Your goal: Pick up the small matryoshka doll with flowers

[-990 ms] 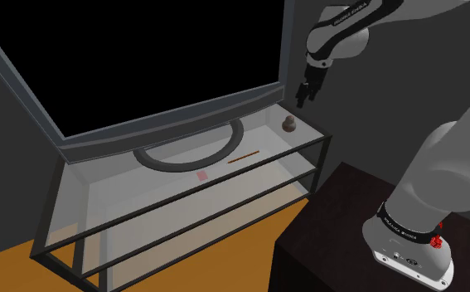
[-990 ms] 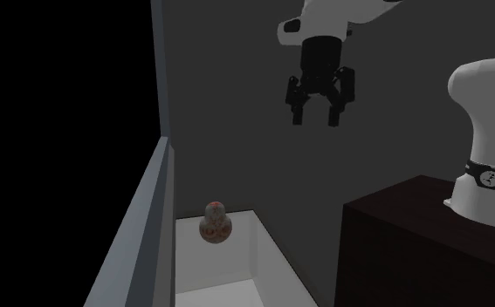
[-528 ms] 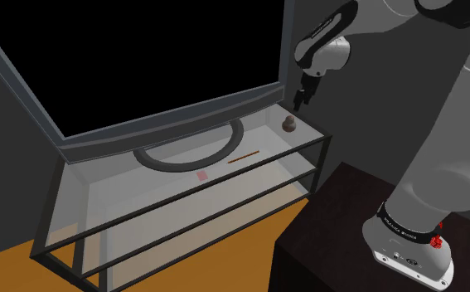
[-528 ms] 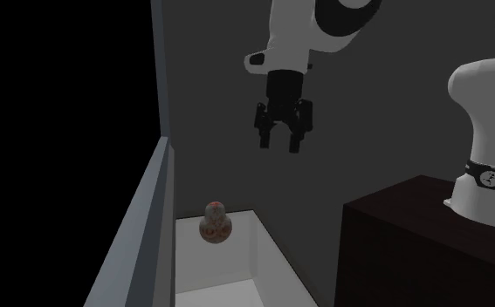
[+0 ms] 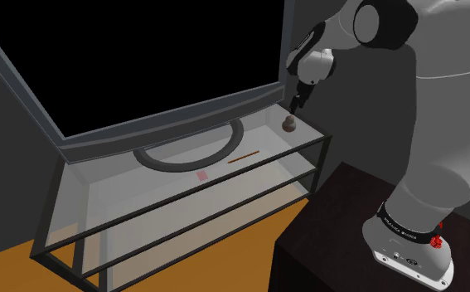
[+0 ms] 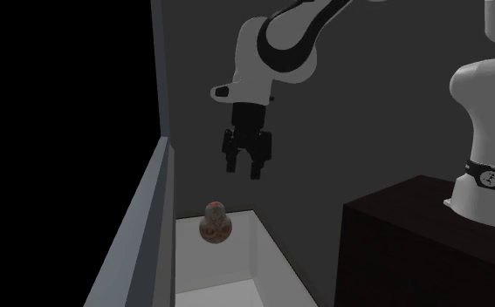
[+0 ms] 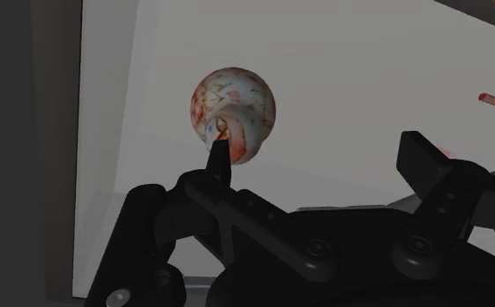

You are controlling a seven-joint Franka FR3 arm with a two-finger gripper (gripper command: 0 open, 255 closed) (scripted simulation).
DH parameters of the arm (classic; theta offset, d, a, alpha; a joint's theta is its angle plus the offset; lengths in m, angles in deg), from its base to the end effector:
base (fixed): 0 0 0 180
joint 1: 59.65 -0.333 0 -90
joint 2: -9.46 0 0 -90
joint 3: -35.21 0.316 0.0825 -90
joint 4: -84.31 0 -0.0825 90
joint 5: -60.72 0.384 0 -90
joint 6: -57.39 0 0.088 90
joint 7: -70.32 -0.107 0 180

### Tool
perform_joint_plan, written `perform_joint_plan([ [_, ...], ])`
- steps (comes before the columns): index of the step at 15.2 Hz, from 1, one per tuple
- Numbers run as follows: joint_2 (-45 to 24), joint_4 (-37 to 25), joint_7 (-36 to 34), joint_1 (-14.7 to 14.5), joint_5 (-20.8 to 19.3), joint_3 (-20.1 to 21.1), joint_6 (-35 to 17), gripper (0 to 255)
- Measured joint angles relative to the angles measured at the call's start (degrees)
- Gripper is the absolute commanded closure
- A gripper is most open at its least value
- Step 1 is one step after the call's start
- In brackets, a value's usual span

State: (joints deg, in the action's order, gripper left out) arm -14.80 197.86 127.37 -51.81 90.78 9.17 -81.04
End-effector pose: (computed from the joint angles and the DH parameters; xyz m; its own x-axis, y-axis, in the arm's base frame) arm 0.5195 -0.3318 0.2768 0.9814 0.0553 0.1839 0.0680 -0.9957 -0.0632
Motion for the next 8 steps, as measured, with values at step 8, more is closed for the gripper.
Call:
perform_joint_plan([
  [8,-14.8,-14.8,5.9,7.2,6.3,4.8,0.6,0],
])
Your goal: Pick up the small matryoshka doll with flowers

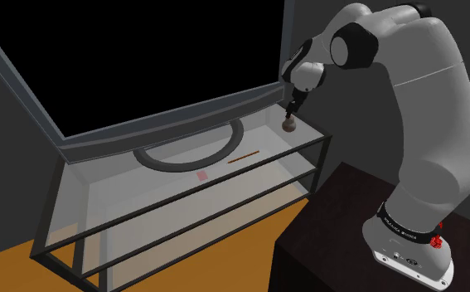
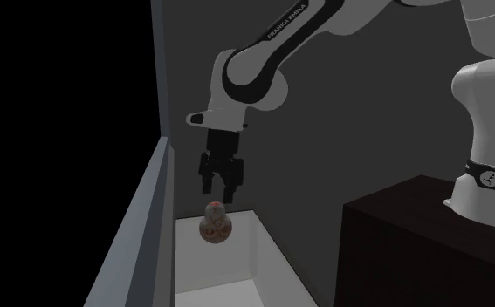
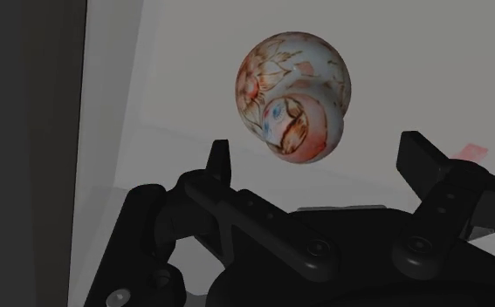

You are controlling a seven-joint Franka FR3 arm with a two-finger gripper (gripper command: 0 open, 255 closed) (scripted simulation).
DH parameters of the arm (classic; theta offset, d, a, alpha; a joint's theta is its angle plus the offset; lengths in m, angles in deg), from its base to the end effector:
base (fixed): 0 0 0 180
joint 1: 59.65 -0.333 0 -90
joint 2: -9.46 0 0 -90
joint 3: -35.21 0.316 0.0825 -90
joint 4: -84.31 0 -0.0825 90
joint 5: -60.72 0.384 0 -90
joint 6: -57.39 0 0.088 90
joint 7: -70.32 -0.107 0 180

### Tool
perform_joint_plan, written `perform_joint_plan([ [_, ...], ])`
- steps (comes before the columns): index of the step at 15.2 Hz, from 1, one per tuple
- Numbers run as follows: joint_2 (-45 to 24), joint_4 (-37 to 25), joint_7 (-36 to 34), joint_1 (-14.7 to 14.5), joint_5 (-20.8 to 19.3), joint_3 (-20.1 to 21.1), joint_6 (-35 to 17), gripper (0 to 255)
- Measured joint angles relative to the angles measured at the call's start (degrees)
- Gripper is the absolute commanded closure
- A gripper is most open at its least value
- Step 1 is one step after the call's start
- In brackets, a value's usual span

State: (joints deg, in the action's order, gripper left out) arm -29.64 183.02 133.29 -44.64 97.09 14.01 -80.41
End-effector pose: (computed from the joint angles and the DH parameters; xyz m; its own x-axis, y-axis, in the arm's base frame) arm 0.5623 -0.3755 0.2161 0.9743 0.0801 0.2106 0.0963 -0.9930 -0.0678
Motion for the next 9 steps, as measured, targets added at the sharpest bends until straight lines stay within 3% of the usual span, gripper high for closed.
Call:
perform_joint_plan([
  [6,-3.1,-0.9,1.5,1.0,1.6,1.4,-2.0,0],
  [7,-3.1,-0.9,1.6,1.1,1.7,1.4,-2.2,255],
  [9,-3.2,-0.9,1.6,1.1,1.7,1.5,-2.2,255],
])
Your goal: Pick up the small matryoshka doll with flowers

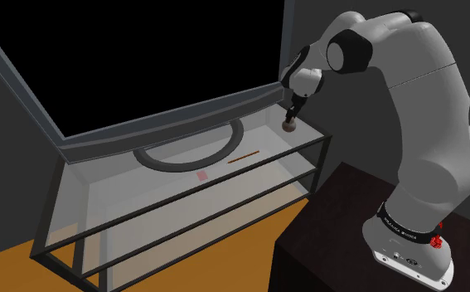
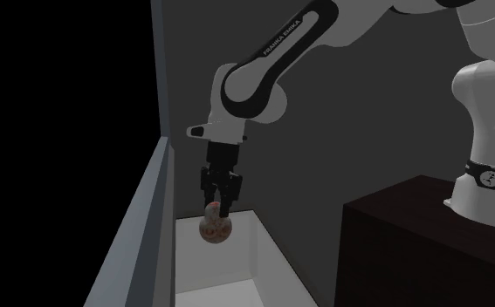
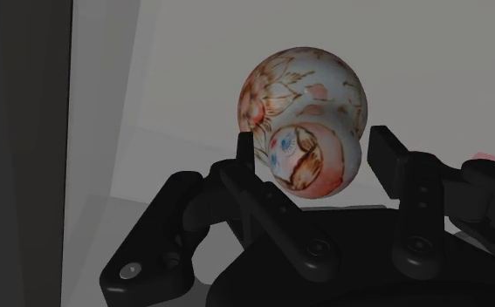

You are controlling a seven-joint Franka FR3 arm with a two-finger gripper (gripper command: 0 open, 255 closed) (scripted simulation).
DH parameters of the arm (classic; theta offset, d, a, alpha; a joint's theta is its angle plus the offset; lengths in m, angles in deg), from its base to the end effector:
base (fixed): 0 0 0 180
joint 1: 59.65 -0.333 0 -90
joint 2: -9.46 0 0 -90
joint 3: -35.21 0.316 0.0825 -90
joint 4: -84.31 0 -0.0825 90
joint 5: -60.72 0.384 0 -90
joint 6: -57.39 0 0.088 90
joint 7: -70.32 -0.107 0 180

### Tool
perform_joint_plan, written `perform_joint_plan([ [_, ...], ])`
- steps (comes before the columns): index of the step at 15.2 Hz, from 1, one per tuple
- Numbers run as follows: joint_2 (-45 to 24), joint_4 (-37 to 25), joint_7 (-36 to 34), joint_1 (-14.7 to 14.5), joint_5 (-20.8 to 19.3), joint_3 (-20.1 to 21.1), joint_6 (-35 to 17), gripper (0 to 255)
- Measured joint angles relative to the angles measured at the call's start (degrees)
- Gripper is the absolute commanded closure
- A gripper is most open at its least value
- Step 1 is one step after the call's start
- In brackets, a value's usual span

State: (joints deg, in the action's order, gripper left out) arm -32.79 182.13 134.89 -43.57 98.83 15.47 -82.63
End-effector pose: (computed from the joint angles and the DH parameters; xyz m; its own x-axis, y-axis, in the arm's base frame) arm 0.5628 -0.3763 0.1870 0.9738 0.0813 0.2123 0.0977 -0.9929 -0.0676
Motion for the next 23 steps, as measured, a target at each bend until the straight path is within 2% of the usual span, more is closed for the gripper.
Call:
perform_joint_plan([
  [10,0.6,0.3,-0.2,-0.2,-0.3,-0.3,0.3,255],
  [23,7.3,0.9,-3.8,-2.2,-4.4,-3.4,6.1,255],
])
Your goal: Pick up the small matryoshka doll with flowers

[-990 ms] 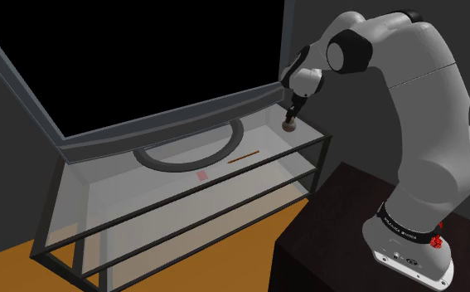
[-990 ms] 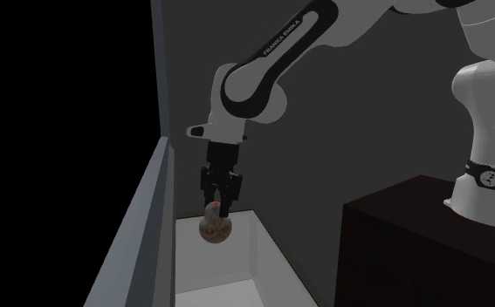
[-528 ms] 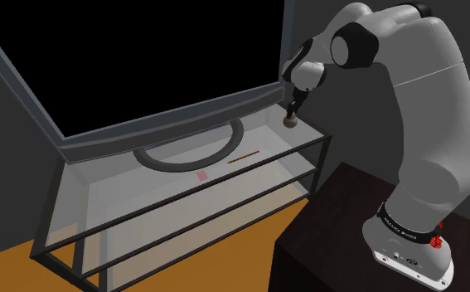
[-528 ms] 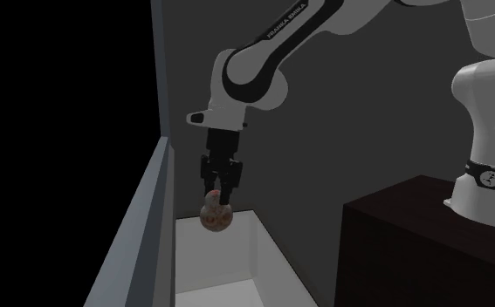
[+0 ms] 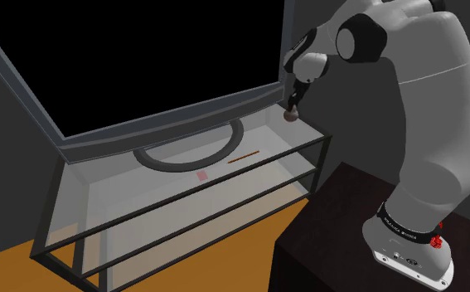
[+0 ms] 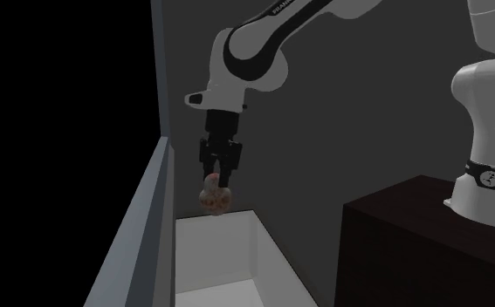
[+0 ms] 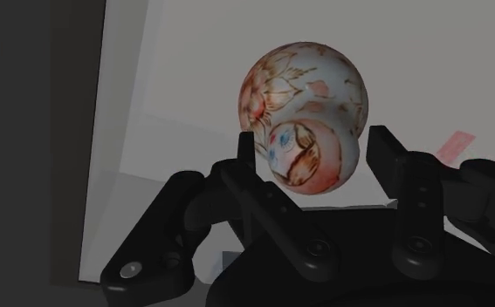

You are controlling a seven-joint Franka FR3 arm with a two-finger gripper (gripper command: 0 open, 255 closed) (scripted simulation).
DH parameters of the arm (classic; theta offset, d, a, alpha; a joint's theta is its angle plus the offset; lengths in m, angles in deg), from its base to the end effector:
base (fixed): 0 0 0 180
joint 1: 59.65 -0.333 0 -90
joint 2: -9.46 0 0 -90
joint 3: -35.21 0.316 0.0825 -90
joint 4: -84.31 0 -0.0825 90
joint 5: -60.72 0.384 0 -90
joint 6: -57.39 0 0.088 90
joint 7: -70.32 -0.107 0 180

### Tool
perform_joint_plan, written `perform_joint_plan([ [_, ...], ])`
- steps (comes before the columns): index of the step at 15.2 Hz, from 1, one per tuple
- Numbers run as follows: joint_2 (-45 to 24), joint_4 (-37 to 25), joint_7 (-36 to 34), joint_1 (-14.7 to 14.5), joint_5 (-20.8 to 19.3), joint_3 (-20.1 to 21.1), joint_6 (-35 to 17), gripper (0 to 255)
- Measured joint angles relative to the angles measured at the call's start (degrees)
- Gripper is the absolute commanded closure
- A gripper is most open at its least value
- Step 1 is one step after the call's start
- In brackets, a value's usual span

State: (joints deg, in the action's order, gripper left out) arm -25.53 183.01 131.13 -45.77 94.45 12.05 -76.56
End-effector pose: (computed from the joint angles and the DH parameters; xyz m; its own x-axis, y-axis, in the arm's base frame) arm 0.5624 -0.3771 0.2604 0.9740 0.0814 0.2116 0.0977 -0.9929 -0.0679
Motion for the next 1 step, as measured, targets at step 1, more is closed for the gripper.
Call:
perform_joint_plan([
  [1,0.2,0.0,-0.1,-0.1,-0.1,-0.1,0.2,255],
])
